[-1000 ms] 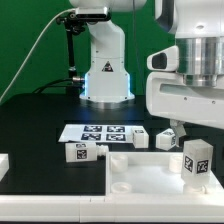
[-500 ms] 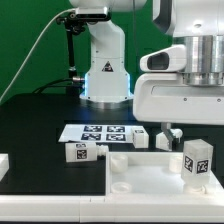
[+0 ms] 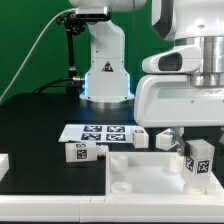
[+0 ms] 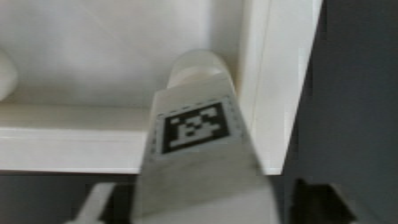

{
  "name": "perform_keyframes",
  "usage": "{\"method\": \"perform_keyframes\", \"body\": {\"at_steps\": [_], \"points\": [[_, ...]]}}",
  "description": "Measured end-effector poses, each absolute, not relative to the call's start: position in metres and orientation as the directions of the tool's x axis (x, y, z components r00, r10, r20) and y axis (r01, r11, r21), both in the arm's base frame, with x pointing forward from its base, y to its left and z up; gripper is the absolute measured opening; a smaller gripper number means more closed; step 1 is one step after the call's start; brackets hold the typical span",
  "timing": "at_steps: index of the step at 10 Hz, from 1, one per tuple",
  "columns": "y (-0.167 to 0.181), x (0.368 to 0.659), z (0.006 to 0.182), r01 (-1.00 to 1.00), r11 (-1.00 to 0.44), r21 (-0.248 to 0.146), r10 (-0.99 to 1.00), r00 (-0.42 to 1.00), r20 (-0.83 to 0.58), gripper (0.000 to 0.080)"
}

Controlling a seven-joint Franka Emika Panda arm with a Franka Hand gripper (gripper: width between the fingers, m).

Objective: Assemble one leg

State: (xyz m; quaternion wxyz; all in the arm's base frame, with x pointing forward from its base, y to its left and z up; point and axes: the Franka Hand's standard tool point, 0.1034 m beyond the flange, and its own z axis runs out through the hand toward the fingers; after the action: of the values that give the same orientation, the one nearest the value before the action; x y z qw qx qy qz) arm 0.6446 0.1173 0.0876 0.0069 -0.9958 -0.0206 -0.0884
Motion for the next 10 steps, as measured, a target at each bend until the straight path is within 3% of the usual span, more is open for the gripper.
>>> {"method": "perform_keyframes", "body": {"at_steps": [1,4,6,10], "points": [[0.116,0.645,0.088,0.041,-0.999,-0.009,0.039,0.984,0.177,0.0287],[0.113,0.644,0.087,-0.232,-0.971,-0.054,-0.238,0.953,0.189,0.0287],[0.110,0.642,0.086,-0.488,-0.868,-0.094,-0.497,0.849,0.178,0.0287],[0.103,0.641,0.084,-0.908,-0.394,-0.143,-0.918,0.397,0.007,0.0287]]}}
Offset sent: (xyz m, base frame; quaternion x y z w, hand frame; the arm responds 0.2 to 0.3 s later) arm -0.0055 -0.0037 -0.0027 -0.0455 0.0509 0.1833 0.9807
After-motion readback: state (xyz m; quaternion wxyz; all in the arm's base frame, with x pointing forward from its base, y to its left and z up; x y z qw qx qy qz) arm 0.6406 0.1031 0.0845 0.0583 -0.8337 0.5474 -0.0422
